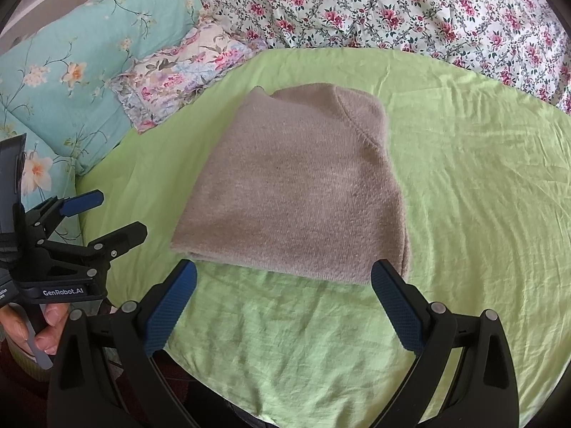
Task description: Fold small clothes
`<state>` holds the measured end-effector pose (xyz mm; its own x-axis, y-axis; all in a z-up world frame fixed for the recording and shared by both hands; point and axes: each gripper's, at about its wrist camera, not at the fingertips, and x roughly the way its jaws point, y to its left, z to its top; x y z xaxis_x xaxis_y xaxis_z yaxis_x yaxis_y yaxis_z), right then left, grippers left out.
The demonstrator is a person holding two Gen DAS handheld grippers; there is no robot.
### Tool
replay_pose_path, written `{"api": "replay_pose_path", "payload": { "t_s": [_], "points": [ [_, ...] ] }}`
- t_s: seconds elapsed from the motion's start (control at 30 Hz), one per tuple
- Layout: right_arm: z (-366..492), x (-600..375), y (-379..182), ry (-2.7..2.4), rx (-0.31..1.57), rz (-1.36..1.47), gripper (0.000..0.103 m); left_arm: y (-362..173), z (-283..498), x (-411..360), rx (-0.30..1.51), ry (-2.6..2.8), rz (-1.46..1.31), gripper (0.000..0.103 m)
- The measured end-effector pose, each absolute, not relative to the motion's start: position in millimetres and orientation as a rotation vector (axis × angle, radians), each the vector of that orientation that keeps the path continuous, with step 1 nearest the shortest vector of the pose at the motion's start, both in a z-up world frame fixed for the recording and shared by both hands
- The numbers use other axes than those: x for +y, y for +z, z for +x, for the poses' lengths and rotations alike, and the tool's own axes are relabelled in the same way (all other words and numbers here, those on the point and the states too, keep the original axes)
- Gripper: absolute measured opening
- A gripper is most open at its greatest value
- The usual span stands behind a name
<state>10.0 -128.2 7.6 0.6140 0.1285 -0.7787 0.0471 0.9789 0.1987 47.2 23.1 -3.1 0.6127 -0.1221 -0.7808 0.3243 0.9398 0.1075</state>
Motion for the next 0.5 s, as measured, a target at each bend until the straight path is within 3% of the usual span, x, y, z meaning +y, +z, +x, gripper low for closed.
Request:
{"api": "replay_pose_path", "payload": {
  "t_s": [0.5],
  "points": [
    [10.0,-128.2,7.0,0.049,0.911,0.209,0.098,-3.5,49.5,21.8,0.879,-0.266,0.256,0.102]
  ]
}}
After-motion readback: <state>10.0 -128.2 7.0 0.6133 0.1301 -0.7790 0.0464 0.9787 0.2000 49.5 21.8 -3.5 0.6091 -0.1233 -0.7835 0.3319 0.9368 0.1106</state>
